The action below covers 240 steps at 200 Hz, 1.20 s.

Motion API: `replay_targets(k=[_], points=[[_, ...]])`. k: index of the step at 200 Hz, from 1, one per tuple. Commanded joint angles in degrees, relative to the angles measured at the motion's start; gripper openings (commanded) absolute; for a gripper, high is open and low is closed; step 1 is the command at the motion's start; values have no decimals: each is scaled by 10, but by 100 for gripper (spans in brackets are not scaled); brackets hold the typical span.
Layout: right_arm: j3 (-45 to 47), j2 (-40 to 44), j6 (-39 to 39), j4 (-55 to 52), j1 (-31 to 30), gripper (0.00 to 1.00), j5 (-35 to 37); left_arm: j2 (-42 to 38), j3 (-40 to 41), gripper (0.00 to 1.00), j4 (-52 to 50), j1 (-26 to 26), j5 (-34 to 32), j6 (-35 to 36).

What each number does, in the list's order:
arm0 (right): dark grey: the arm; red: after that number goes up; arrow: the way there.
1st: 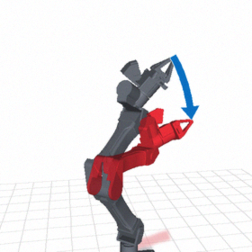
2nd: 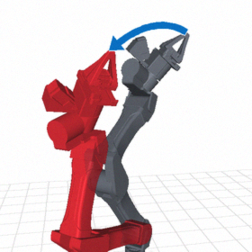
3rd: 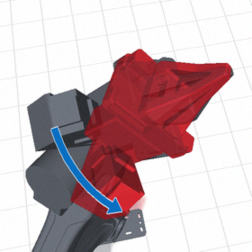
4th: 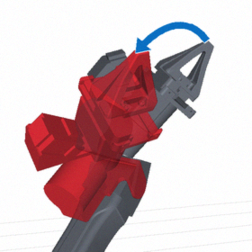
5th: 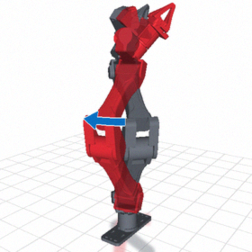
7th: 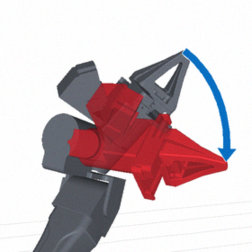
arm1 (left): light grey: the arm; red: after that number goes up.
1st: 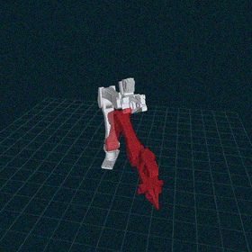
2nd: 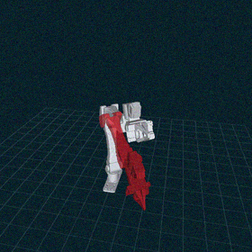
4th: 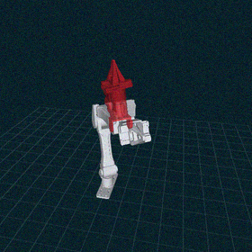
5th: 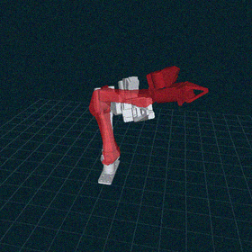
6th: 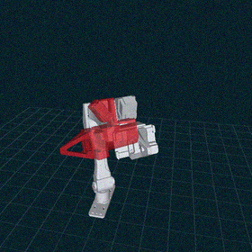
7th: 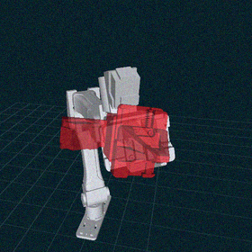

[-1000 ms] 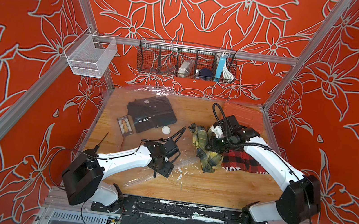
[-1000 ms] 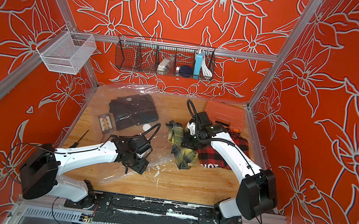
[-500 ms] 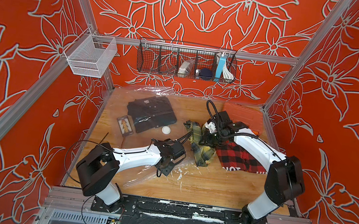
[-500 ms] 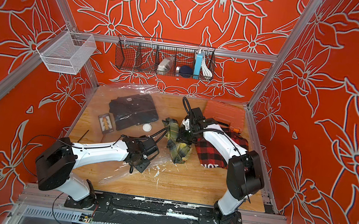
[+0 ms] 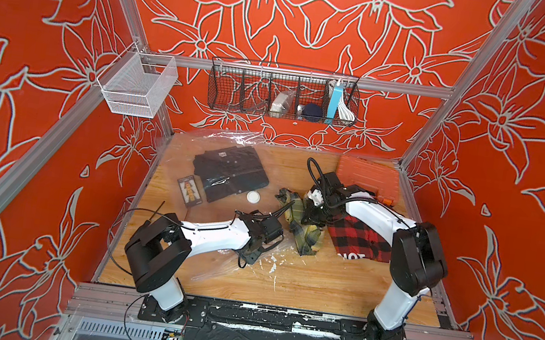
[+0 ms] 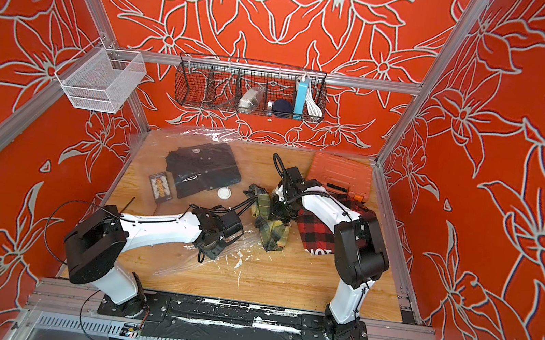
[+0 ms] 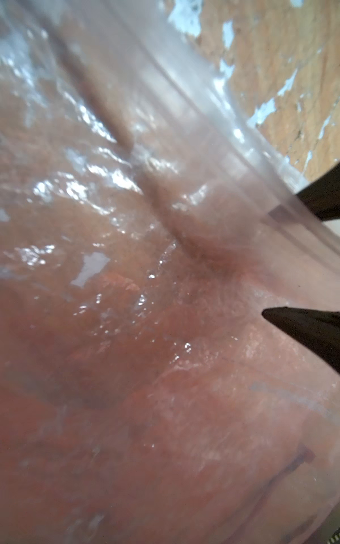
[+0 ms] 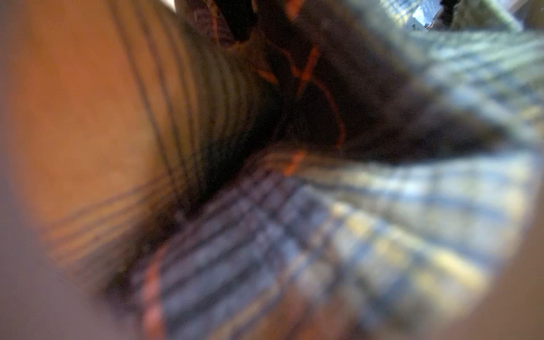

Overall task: Place the folded shirt into the vacuum bag
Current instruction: Open the vacuum bag at the center of the board, then place the shirt in the vacuum bag.

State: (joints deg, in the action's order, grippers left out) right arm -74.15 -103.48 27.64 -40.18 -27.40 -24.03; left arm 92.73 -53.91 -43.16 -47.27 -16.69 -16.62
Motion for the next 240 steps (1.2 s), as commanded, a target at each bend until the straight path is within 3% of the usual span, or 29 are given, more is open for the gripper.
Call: replay_targets(k=[1, 28, 52, 94, 129, 150, 167, 200, 240], points=[[-4, -15, -21, -16, 10, 0, 46, 12, -12, 36, -17, 3, -6, 7], [-31, 56, -42, -50, 14, 0, 36, -6, -18, 16, 16, 5, 19, 50], [-43, 148, -46, -99, 36, 0, 37, -38, -45, 5, 30, 17, 58, 66], [66, 311, -31, -125, 38, 0, -14, -85, -111, 0, 0, 47, 88, 70], [96, 407, -10, -131, -65, 0, -35, -97, -164, 0, -33, 77, 103, 47], [100, 409, 17, -90, -164, 0, -42, -102, -191, 0, -50, 88, 106, 29], [126, 384, 29, -31, -208, 0, -52, -112, -208, 0, -55, 90, 107, 19], [112, 302, 7, 57, -230, 0, -46, -147, -212, 0, -36, 90, 131, 10], [139, 200, -16, 55, -230, 0, -9, -168, -245, 0, -38, 90, 135, 12]])
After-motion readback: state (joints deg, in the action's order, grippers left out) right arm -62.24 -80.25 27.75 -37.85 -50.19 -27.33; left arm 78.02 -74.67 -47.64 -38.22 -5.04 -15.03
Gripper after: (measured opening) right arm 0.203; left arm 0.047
